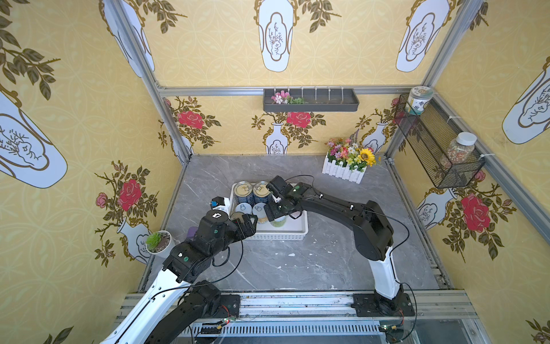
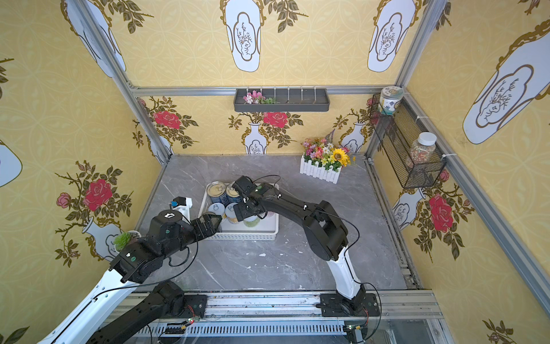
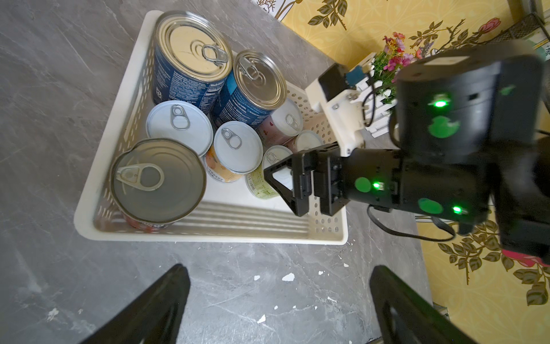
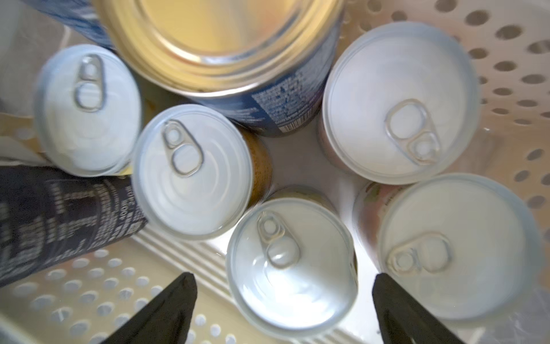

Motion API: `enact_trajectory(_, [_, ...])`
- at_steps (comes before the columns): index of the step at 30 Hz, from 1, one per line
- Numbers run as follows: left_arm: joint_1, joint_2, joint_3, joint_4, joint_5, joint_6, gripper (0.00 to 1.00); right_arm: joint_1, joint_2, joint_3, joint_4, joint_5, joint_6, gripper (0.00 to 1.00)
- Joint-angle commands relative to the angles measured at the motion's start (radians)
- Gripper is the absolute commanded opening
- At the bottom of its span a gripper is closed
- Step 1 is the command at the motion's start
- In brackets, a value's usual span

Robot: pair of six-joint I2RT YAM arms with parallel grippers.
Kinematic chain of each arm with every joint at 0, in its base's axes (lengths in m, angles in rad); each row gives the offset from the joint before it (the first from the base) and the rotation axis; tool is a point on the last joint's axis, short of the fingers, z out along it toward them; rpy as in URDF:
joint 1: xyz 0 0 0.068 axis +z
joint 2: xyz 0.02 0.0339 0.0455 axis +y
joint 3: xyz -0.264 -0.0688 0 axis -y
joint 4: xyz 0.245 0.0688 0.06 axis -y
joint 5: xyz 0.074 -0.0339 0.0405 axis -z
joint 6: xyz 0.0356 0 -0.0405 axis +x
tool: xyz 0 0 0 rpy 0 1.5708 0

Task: Put the canned food in the basket
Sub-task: Place the canned food in the basket.

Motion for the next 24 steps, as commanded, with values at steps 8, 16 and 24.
enact_trajectory(8, [0.001, -0.097, -0.036, 0.046, -0.064, 0.005, 1.0, -0.023, -0.304, -0.172, 0.098, 0.068, -0.053, 0.97])
enact_trajectory(16, [0.001, -0.183, -0.059, 0.017, -0.245, -0.054, 1.0, -0.102, -0.62, -0.404, 0.263, 0.192, -0.03, 0.97])
enact_trajectory(24, [0.017, -0.211, -0.061, 0.035, -0.29, 0.041, 1.0, -0.147, -0.942, -0.781, 0.586, 0.685, -0.161, 0.97])
